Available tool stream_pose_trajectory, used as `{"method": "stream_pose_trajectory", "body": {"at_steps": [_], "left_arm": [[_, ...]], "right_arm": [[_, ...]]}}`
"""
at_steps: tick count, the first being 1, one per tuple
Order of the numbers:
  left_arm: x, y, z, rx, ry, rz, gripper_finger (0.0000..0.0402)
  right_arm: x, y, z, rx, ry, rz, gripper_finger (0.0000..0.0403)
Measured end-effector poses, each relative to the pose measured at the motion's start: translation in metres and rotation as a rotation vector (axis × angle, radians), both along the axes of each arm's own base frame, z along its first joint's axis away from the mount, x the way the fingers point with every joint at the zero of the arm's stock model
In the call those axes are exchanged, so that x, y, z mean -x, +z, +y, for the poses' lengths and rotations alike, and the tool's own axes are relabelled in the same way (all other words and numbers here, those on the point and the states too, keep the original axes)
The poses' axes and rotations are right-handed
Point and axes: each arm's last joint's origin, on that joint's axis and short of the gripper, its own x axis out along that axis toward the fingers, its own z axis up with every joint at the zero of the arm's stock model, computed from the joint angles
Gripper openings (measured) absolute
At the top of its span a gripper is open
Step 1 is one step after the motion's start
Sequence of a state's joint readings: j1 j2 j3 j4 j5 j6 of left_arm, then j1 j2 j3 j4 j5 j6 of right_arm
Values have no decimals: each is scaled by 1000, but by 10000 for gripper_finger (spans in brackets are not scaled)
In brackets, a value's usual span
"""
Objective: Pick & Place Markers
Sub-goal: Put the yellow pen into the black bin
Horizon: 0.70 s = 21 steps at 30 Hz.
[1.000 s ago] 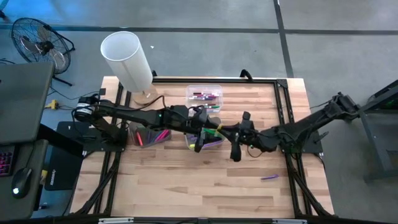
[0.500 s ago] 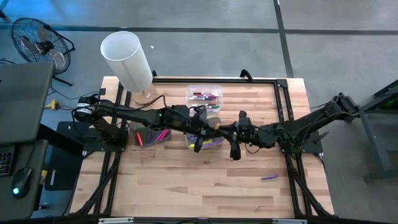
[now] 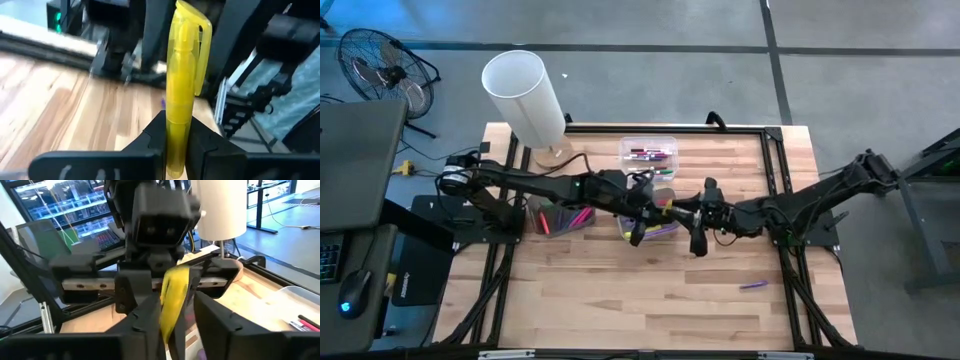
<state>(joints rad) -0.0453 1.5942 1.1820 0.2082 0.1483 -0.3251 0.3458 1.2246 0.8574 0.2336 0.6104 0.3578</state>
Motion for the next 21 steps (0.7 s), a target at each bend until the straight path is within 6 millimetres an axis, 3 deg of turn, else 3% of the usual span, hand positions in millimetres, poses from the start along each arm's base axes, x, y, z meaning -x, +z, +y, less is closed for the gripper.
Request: {"method": "stream_pose_trajectory", "body": {"at_steps": [5, 11, 13, 16, 21], "left_arm": [[24, 7, 8, 19, 33, 191, 27], [85, 11, 9, -130, 174, 637, 32], [110, 4, 9, -202, 239, 844, 32], [132, -14, 11, -264, 279, 1087, 33], [155, -57, 12, -256, 304, 1324, 35]], "right_arm": [[8, 5, -3, -21, -36, 1, 148], [21, 2, -4, -109, -18, 75, 156], [23, -3, -2, -149, -1, 117, 155], [27, -11, -1, -206, -26, 174, 155], [33, -20, 0, -299, -146, 201, 155]]}}
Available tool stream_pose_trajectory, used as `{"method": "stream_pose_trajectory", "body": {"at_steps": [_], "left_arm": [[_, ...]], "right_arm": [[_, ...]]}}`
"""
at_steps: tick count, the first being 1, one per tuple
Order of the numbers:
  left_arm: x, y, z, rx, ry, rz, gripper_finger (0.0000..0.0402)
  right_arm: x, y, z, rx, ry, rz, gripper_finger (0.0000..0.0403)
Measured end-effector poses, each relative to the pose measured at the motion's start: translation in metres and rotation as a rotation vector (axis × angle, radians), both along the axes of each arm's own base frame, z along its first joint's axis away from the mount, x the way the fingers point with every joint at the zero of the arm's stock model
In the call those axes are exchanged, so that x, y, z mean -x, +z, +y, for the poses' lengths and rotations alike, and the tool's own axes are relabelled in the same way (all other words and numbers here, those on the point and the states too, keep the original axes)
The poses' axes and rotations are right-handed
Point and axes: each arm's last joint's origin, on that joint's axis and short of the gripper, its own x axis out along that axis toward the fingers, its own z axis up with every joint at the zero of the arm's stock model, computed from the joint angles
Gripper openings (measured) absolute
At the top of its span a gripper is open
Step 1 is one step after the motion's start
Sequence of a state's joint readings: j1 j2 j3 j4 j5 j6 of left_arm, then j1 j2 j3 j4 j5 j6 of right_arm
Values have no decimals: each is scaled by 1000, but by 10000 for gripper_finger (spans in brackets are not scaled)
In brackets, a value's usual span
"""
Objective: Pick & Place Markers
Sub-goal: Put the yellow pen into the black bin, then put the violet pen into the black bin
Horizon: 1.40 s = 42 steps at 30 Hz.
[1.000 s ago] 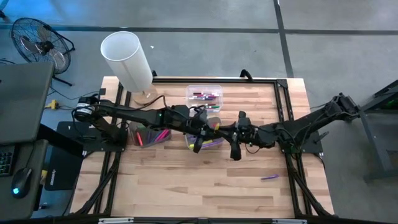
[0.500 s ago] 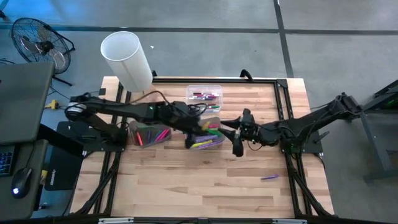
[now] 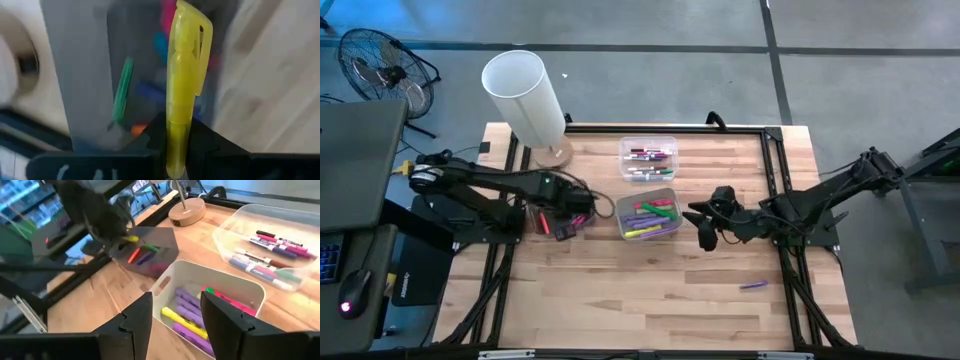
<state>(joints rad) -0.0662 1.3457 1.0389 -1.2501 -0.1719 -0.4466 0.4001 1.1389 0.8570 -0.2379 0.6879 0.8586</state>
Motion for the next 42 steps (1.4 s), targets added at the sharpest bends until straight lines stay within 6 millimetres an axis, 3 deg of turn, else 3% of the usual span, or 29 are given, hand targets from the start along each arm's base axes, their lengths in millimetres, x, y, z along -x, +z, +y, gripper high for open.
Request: {"method": "stream_pose_trajectory", "body": {"at_steps": [4, 8, 14, 21, 25, 28, 31, 36, 42], "left_arm": [[12, -25, 1, -2, 37, 90, 36], [18, -34, 0, 30, 24, 134, 36], [23, -25, 1, 30, -36, 84, 37], [31, -13, 3, -15, -78, 3, 37], [32, -12, 3, -28, -110, 3, 44], [31, -11, 3, -22, -133, 0, 74], [28, -12, 3, -48, -149, -12, 119], [25, -12, 5, -110, -138, -37, 191], [31, -2, 3, -18, -135, -126, 238]], "right_arm": [[1, 2, 4, -49, -26, -39, 155], [1, 5, 8, -96, -66, -104, 155], [-1, 4, 18, -181, -153, -198, 140], [-34, -15, 50, -278, -104, -171, 68], [-64, -16, 68, -314, -53, -6, 10], [-84, -13, 77, -374, -96, 205, 9], [-96, -14, 83, -465, -215, 524, 3], [-91, -33, 98, -488, -565, 1008, 12], [-65, -68, 128, -565, -714, 1057, 29]]}}
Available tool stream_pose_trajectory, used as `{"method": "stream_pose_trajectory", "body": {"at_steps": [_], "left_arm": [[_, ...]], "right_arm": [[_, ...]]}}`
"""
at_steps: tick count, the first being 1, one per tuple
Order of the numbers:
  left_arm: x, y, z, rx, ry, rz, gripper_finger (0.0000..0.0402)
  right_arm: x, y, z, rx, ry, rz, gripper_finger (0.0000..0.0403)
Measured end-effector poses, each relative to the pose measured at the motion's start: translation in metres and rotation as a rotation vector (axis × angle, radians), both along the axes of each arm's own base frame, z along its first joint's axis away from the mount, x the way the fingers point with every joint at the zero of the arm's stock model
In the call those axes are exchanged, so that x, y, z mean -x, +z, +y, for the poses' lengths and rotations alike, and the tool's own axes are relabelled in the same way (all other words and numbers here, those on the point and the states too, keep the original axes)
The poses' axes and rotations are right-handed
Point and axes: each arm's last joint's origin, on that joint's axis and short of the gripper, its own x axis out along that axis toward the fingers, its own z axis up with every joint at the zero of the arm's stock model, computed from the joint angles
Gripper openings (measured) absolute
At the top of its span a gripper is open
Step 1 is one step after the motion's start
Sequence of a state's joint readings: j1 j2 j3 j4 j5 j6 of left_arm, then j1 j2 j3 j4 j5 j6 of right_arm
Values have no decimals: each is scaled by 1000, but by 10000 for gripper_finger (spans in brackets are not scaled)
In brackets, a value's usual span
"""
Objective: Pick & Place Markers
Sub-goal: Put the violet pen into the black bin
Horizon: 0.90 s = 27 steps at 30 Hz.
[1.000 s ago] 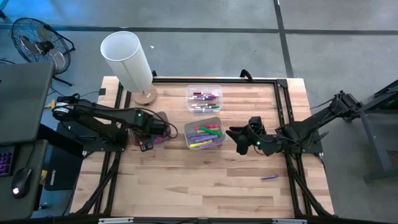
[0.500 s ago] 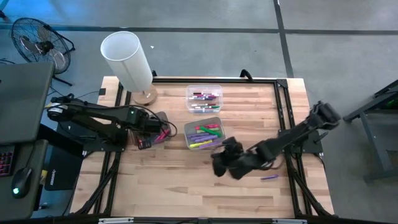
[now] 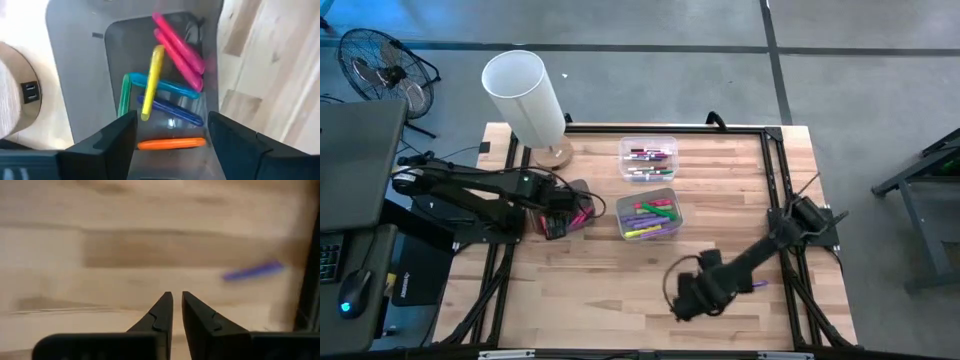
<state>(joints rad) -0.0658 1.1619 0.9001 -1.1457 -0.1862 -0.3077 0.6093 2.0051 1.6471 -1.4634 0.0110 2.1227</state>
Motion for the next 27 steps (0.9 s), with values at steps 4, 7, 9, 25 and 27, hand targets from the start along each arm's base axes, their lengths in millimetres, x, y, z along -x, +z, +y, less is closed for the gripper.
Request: {"method": "stream_pose_trajectory", "body": {"at_steps": [4, 7, 9, 25, 27], "left_arm": [[11, 12, 0, 23, 0, -83, 245], [21, 23, 1, 40, 3, -163, 246], [26, 28, 0, 65, 8, -216, 246], [27, 40, -1, 124, 9, -365, 246], [24, 40, -1, 133, 26, -385, 246]], "right_arm": [[29, -11, 8, -47, -71, 92, 45], [47, -8, 7, -48, -21, 97, 58], [57, -2, 4, -53, 61, 78, 65], [109, -43, -35, -376, 1140, -44, 70], [114, -53, -39, -375, 1164, -20, 70]]}}
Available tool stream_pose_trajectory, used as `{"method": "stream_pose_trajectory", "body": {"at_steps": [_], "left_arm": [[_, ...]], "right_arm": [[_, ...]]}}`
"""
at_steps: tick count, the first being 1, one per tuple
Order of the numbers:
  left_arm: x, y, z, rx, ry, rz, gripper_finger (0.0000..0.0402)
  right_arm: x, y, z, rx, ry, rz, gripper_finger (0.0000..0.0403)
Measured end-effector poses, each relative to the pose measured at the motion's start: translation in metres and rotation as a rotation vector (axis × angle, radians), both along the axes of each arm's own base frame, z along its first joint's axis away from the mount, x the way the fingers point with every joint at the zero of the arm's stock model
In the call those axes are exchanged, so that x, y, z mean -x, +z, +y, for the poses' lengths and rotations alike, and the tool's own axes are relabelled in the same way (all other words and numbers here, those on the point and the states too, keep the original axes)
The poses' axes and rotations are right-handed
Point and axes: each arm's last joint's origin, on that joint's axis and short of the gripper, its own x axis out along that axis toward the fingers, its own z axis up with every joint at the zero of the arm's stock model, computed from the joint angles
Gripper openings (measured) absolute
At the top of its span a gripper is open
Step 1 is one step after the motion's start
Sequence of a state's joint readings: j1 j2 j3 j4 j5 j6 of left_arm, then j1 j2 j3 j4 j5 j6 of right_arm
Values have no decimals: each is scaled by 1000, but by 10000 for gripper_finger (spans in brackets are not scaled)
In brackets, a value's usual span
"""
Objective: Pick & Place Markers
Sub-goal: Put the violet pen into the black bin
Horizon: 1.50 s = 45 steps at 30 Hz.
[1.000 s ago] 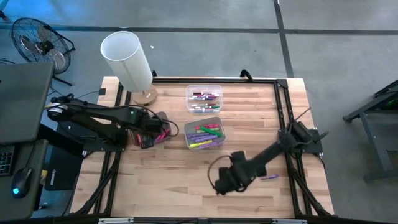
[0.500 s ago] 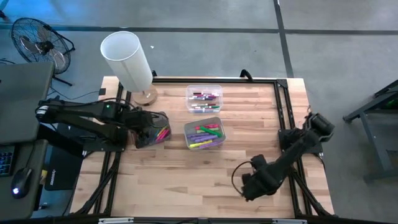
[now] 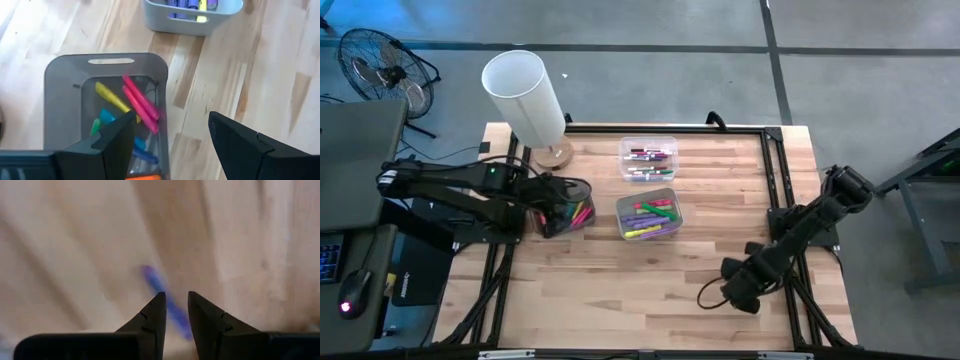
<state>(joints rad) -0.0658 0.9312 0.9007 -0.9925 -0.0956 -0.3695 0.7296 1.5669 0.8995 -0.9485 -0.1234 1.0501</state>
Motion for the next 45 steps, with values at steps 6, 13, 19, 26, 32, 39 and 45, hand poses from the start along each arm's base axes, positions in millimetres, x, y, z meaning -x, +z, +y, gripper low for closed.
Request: {"method": "stream_pose_trajectory", "body": {"at_steps": [6, 13, 19, 26, 32, 39, 45], "left_arm": [[-1, 0, 0, 41, 67, -6, 246], [-1, 0, 0, 88, 155, -13, 246], [-1, 0, 1, 105, 220, -23, 246], [-3, 2, 1, 121, 237, -55, 246], [-5, 3, 1, 123, 234, -79, 246], [-5, 3, 1, 107, 211, -77, 246], [-5, 3, 0, 110, 214, -77, 246]], "right_arm": [[10, -21, -7, -32, 76, 37, 71], [14, -32, -7, -140, 118, 59, 111], [15, -31, -7, -131, 164, 46, 138], [20, -17, -1, -168, -75, 93, 139], [34, -1, 9, -181, -294, 105, 140], [60, 0, 34, -206, 83, -47, 139], [75, 0, 42, -149, 353, -162, 139]]}}
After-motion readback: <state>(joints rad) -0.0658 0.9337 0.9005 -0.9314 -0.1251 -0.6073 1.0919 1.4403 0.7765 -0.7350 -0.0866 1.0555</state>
